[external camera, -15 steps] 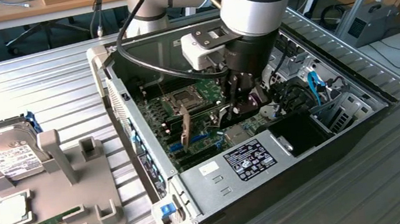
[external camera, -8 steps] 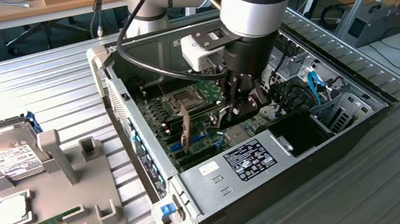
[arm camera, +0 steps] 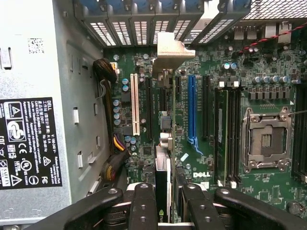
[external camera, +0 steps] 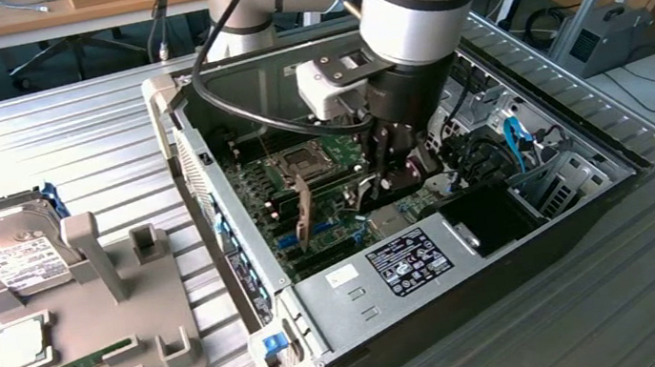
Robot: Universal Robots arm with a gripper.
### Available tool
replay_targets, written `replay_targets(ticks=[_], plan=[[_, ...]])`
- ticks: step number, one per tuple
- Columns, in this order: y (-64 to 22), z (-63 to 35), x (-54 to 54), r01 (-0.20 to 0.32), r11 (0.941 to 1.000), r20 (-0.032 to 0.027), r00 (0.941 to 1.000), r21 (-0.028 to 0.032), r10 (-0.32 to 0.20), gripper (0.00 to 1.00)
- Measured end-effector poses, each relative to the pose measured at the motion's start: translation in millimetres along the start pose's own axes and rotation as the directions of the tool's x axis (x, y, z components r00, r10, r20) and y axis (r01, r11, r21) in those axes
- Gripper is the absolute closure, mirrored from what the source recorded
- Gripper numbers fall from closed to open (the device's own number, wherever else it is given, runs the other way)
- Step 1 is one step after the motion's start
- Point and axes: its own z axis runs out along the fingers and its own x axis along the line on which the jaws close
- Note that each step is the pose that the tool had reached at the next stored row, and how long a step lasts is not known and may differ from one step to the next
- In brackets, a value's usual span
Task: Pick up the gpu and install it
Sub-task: 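Insert the gpu into the slot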
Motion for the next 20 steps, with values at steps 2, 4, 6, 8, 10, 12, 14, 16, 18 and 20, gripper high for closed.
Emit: replay_targets(ticks=[2, 4, 6, 8, 10, 12, 14, 16, 18, 20], plan=[[0.0, 0.6, 0.0, 0.0, 1.0, 0.0, 1.0, 0.0, 0.0, 0.74], [0.1, 1.1, 0.0, 0.0, 1.0, 0.0, 1.0, 0.0, 0.0, 0.74], [0.1, 1.6, 0.0, 0.0, 1.0, 0.0, 1.0, 0.0, 0.0, 0.74], [0.1, 2.2, 0.1, 0.0, 1.0, -0.0001, 1.0, -0.0001, 0.0, 0.74], [0.1, 2.9, -0.1, 0.0, 1.0, 0.0001, 1.0, 0.0, 0.0, 0.74], [0.2, 3.4, -0.7, 0.0, 1.0, 0.0001, 1.0, 0.0, 0.0, 0.74], [0.2, 3.5, -1.1, 0.0, 1.0, 0.0001, 1.0, 0.0, 0.0, 0.74], [0.2, 3.6, -1.9, 0.0, 1.0, -0.0001, 1.0, -0.0001, 0.0, 0.74], [0.3, 3.8, -2.8, 0.0, 1.0, 0.0, 1.0, 0.0, 0.0, 0.74], [0.3, 3.9, -3.8, 0.0, 1.0, 0.0, 1.0, 0.0, 0.0, 0.74]])
